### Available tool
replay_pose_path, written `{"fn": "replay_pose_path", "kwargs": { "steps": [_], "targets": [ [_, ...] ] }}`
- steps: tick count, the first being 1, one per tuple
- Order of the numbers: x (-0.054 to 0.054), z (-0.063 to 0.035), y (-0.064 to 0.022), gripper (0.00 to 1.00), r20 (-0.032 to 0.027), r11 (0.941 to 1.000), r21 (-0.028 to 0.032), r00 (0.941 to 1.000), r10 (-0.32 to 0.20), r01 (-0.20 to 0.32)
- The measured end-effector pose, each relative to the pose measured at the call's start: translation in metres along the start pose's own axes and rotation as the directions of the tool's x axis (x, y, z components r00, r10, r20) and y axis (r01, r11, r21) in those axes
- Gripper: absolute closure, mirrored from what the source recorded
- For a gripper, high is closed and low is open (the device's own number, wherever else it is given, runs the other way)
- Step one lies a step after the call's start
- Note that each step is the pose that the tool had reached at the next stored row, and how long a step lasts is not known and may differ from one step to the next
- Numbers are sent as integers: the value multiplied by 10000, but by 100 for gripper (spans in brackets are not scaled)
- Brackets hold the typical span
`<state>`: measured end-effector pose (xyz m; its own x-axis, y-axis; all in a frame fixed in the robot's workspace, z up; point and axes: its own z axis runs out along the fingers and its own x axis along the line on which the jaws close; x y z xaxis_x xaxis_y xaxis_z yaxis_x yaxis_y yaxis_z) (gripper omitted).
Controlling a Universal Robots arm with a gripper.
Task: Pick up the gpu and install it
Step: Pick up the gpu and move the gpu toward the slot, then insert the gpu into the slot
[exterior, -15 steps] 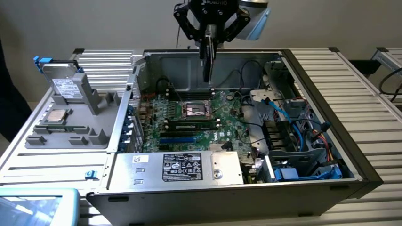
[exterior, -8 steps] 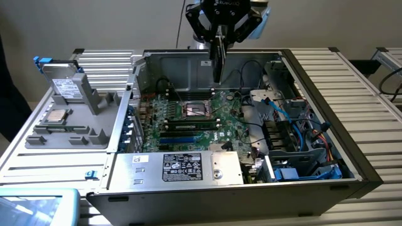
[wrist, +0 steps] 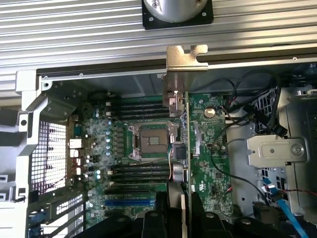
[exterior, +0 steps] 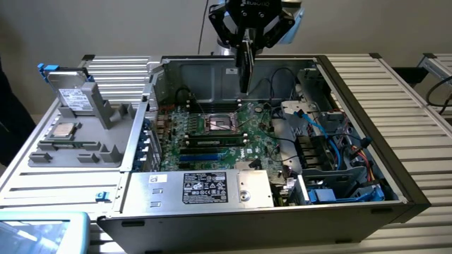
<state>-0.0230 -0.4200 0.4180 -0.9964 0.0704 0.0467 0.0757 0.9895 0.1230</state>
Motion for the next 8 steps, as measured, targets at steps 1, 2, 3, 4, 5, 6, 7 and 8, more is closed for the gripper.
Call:
{"fn": "replay_pose_path", "kwargs": {
  "steps": [1, 2, 3, 4, 5, 6, 7, 8],
  "targets": [
    [0, 0, 0, 71, -1, 10000, 0, 10000, 1, -1],
    [-3, 0, 0, 71, -3, 10000, 0, 10000, -1, 1],
    [-5, 0, 0, 71, -9, 10000, -3, 10000, -3, 3],
    [-8, -1, 1, 71, -15, 10000, -7, 10000, -5, 5],
    [-11, -1, 1, 71, -22, 10000, -13, 10000, -7, 7],
    [-15, -1, 1, 71, -31, 10000, -19, 10000, -13, 13],
    [-18, -1, 1, 71, -39, 10000, -23, 10000, -26, 26],
    [-19, -1, 1, 71, -56, 10000, -40, 9999, -91, 90]
  ]
}}
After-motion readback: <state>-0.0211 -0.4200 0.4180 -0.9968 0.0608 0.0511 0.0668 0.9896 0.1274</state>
